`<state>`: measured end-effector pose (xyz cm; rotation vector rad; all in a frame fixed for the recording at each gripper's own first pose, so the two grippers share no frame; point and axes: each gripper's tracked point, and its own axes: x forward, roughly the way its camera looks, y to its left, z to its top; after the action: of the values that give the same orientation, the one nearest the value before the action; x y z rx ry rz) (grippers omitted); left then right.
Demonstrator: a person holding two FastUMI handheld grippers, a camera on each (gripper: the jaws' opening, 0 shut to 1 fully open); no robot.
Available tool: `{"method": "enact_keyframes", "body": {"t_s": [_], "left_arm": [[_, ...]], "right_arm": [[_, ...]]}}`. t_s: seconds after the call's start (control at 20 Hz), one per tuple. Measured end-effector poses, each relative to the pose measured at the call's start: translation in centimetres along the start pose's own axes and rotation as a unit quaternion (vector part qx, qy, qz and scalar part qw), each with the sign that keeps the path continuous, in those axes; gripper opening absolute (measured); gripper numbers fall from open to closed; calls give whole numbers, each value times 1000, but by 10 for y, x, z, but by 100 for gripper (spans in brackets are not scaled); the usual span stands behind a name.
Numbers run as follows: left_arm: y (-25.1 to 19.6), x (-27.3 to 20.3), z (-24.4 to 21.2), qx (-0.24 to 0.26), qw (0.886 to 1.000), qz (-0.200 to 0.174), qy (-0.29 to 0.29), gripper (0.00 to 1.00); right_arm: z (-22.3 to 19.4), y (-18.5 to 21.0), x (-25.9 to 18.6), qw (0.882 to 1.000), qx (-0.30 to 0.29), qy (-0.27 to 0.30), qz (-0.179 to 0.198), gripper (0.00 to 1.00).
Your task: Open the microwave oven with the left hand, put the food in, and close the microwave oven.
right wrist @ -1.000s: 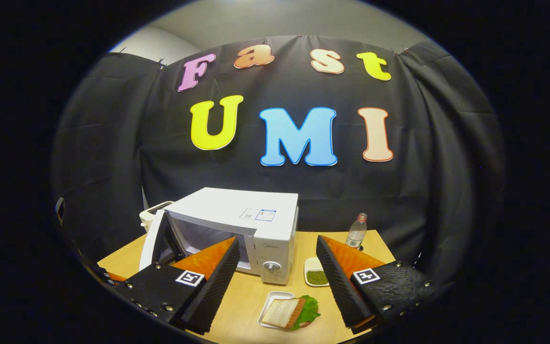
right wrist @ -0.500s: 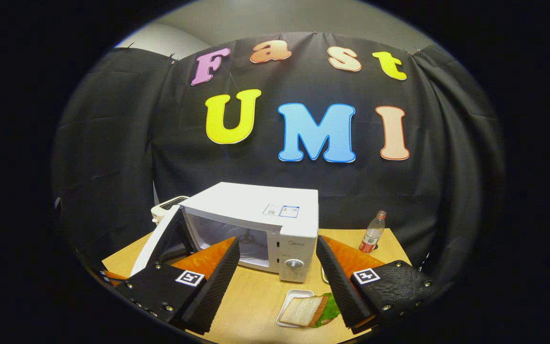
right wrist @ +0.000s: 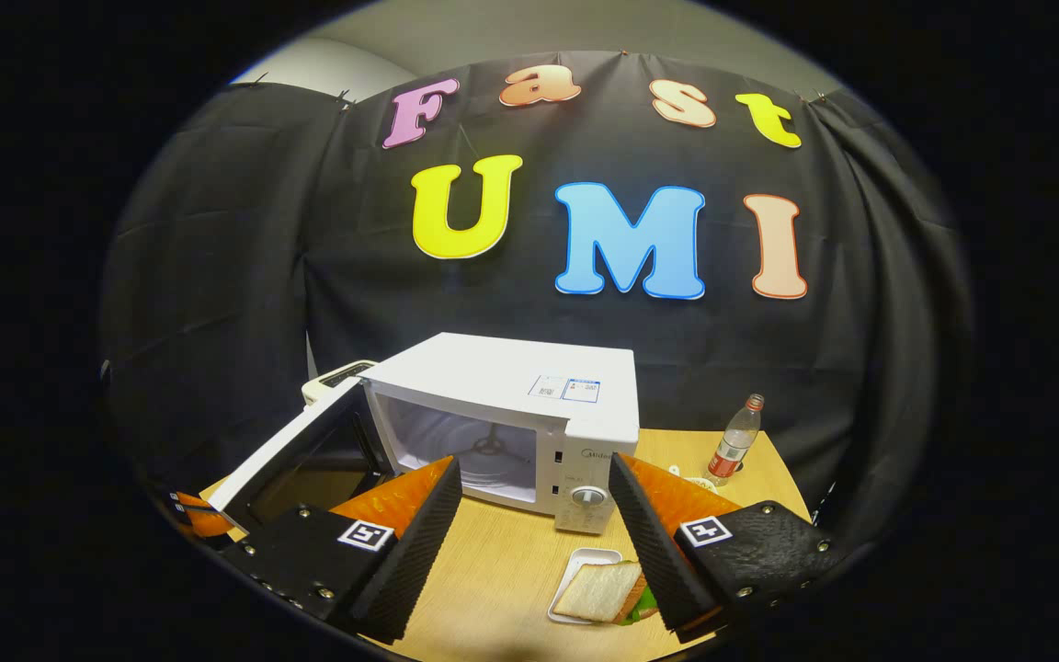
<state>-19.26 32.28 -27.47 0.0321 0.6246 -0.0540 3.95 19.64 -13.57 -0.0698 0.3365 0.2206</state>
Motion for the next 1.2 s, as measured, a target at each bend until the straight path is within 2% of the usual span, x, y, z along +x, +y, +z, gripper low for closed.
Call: {"method": "enact_keyframes", "body": {"t_s": [0.15,0.25,0.45,0.6,0.8,0.9,1.0,1.05,1.1,1.2], "left_arm": [[22,-3,-1,4,1000,16,1,6],[34,-3,-2,5,1000,25,0,6],[55,-5,-3,-10,999,45,-6,6],[59,-6,-4,-8,999,50,-12,6],[66,-17,6,-9,997,73,-20,6],[67,-30,26,-8,995,95,-37,8],[62,-50,64,-3,989,124,-81,6],[59,-58,86,-8,984,141,-104,7],[52,-66,110,-20,980,150,-130,9],[23,-78,159,-36,971,144,-188,8]], "right_arm": [[-18,-13,10,999,13,32,-3,98],[-39,-28,13,996,48,76,-8,97],[-85,-61,22,979,110,174,-11,98],[-134,-93,24,967,116,227,-21,97],[-164,-111,11,953,154,259,-37,99],[-181,-112,6,945,170,276,-35,98],[-195,-116,4,939,180,290,-42,99],[-197,-115,5,937,188,292,-40,93],[-201,-112,7,935,195,294,-36,99],[-204,-108,9,934,197,298,-24,96]]}}
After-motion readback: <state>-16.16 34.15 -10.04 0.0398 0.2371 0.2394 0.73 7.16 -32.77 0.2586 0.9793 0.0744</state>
